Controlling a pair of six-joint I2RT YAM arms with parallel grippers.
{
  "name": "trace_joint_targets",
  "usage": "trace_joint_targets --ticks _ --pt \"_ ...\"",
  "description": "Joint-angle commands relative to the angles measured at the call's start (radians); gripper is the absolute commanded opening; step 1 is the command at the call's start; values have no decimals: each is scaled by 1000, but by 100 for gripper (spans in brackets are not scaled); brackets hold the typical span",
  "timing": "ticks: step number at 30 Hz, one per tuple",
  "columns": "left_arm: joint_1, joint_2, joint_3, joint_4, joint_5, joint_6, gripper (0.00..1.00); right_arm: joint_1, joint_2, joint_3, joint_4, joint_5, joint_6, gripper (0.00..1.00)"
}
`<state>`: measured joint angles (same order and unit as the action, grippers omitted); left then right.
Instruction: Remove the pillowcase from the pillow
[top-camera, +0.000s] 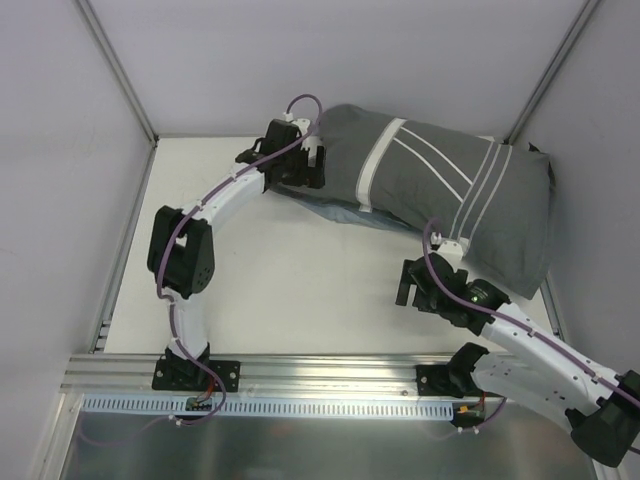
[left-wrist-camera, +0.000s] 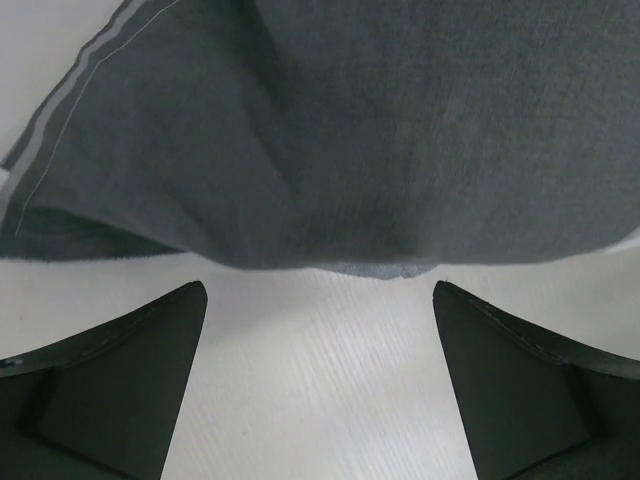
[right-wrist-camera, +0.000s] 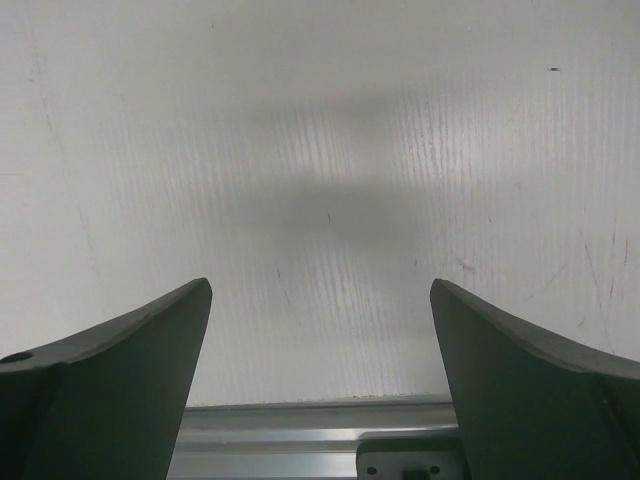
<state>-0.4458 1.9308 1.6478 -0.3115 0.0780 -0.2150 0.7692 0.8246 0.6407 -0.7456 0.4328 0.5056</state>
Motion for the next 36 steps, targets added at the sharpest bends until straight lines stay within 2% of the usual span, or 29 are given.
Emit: trace_joint_targets --ticks 1,3,4,6,7,9,10,12,15,16,18,19,20,21,22,26,27,30,33,36 --pt "-5 74 127 0 92 95 99 7 -56 -7 -34 27 54 96" --pt "-7 138 170 -1 158 65 98 7 -68 -12 -47 29 62 96" --pt "-5 173 202 -1 222 56 91 7 -70 -10 -54 33 68 96" --pt "-7 195 227 -1 259 22 81 7 -74 -1 -93 53 76 96" --pt "-5 210 228 -1 297 14 68 7 -77 10 -147 76 109 96" --pt "-7 214 225 0 336 2 51 7 -96 16 -196 156 139 96" --pt "-7 203 210 -1 342 -1 24 5 -128 19 -211 184 139 96" --pt "-7 172 154 -3 313 -23 0 -2 -159 49 -247 248 110 96" --pt "-5 70 39 -3 281 -53 0 -100 -191 134 -267 288 -4 96" --pt "-7 10 6 -1 276 -64 0 -195 -191 158 -264 279 -40 97" --pt "-7 -57 -92 0 214 -109 0 -310 -161 211 -209 186 -188 97" --pt "-5 -132 -129 0 171 -151 0 -420 -115 226 -174 102 -255 96" --pt "1 -174 -210 0 93 -171 0 -474 -87 253 -167 54 -278 97" --pt "7 -263 -248 0 62 -196 0 -555 -61 266 -158 9 -300 96" --pt "16 -309 -288 0 39 -214 0 -585 -39 277 -147 -29 -317 96" --pt "129 -550 -512 -6 6 -309 0 -643 14 289 -115 -124 -383 96" --pt "210 -649 -545 -8 38 -328 0 -651 18 283 -101 -140 -394 96" --pt "321 -809 -634 -34 55 -354 0 -654 31 264 -86 -193 -435 96" --pt "340 -869 -637 -95 43 -336 0 -654 51 241 -63 -232 -453 96" --pt "341 -866 -620 -130 34 -327 0 -654 76 228 -28 -318 -446 96"
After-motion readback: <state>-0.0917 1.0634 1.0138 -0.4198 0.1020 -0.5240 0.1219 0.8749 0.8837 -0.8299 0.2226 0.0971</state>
